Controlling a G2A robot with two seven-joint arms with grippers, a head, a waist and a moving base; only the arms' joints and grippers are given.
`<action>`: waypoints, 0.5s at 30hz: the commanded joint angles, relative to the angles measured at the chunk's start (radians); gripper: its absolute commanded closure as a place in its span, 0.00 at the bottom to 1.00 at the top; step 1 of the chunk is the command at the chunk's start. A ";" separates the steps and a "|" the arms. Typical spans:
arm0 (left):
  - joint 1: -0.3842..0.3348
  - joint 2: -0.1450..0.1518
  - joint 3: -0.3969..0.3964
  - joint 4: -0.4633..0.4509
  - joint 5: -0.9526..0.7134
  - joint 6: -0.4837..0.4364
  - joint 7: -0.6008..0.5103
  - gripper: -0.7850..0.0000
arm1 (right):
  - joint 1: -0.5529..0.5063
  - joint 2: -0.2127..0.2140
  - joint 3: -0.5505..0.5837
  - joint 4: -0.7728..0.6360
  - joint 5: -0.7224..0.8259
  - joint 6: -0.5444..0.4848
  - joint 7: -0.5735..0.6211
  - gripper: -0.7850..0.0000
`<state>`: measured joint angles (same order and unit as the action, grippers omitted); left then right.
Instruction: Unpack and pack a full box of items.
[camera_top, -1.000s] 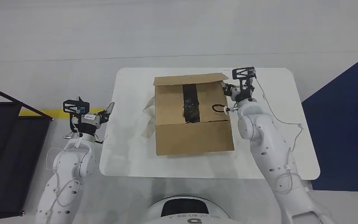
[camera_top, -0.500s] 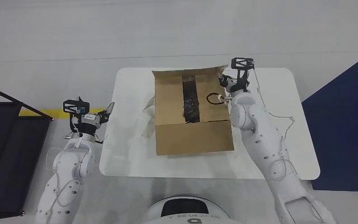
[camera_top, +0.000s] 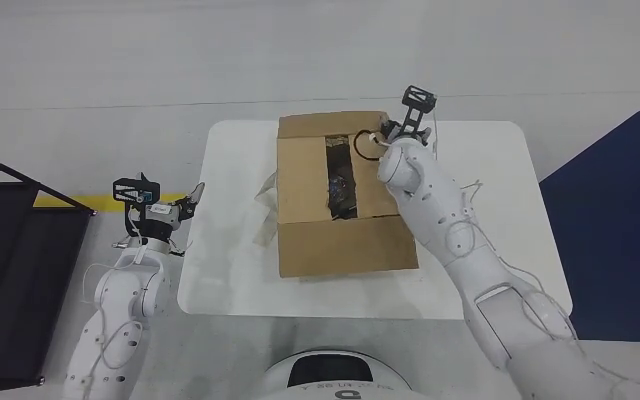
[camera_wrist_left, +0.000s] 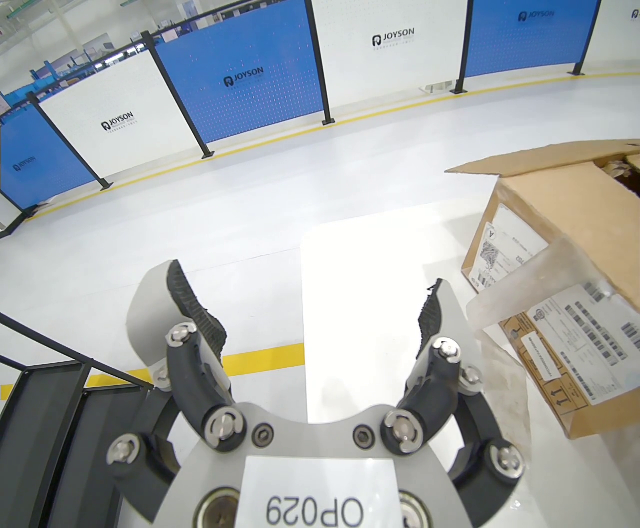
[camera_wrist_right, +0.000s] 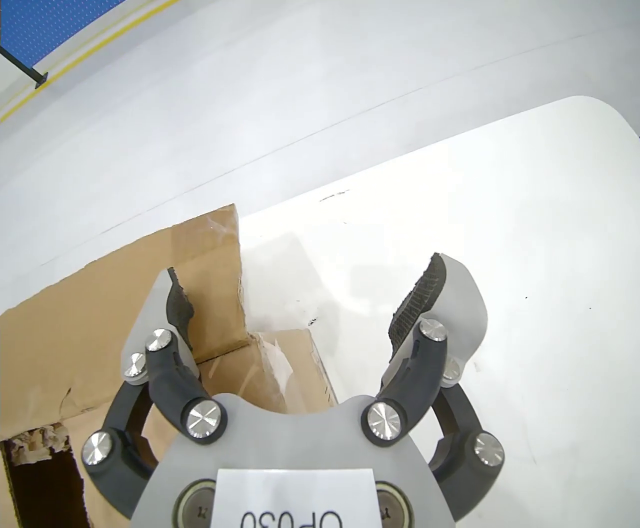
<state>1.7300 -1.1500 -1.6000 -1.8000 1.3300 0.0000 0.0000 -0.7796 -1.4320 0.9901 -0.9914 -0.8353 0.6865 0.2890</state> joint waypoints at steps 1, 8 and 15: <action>0.000 0.000 0.000 0.000 0.000 0.000 0.000 0.00 | -0.005 0.000 0.024 -0.023 0.026 -0.018 -0.020 0.00; 0.000 0.000 0.000 0.000 0.000 0.000 0.000 0.00 | -0.151 0.028 0.194 -0.290 0.117 -0.144 -0.139 0.00; 0.000 0.000 0.000 0.000 0.000 0.000 0.000 0.00 | -0.192 0.035 0.219 -0.344 0.101 -0.170 -0.168 0.00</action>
<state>1.7300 -1.1500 -1.6000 -1.8000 1.3300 0.0000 0.0000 -0.9712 -1.3970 1.2089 -1.3354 -0.7346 0.5166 0.1215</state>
